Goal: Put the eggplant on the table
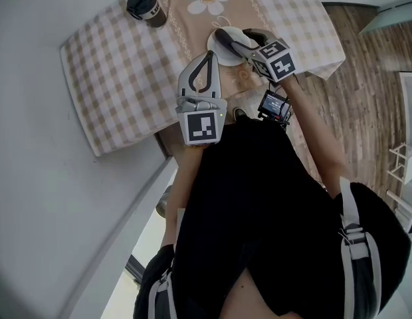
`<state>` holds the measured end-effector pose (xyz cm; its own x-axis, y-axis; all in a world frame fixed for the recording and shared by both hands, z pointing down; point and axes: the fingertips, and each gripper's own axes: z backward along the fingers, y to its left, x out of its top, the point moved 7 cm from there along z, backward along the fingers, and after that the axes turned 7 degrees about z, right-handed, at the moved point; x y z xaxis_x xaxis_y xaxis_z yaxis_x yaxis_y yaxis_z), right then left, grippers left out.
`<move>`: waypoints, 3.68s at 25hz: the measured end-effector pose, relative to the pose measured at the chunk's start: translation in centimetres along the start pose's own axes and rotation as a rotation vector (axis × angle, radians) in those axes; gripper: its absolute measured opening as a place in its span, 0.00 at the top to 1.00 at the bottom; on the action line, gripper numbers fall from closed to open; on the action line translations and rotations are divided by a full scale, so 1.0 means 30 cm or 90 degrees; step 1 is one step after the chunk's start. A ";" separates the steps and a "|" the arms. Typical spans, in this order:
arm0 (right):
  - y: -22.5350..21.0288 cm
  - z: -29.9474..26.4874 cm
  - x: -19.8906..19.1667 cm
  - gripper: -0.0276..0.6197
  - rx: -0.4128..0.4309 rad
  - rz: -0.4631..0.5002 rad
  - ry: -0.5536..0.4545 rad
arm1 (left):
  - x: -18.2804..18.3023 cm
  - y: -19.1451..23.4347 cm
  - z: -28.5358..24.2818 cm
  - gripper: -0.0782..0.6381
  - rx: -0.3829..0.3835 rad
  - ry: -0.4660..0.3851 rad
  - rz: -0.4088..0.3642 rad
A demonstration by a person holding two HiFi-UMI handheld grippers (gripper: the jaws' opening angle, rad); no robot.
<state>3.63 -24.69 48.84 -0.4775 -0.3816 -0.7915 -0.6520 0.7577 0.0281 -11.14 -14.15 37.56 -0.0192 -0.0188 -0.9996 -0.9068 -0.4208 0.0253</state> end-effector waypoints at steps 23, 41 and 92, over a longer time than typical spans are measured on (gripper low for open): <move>0.051 0.237 0.351 0.64 -0.009 0.055 -0.225 | 0.142 0.063 -0.040 0.89 0.014 -0.061 -0.003; 0.145 0.419 0.488 0.84 -0.028 0.148 -0.433 | 0.299 0.069 -0.022 0.89 0.029 -0.155 -0.017; 0.197 0.272 0.252 0.95 -0.053 0.115 -0.380 | 0.052 0.049 -0.016 0.89 0.031 -0.095 0.008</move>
<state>0.99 -18.78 38.03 -0.1882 0.1281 -0.9737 -0.6468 0.7299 0.2210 -12.29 -15.22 36.04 -0.0889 0.1123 -0.9897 -0.9255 -0.3766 0.0405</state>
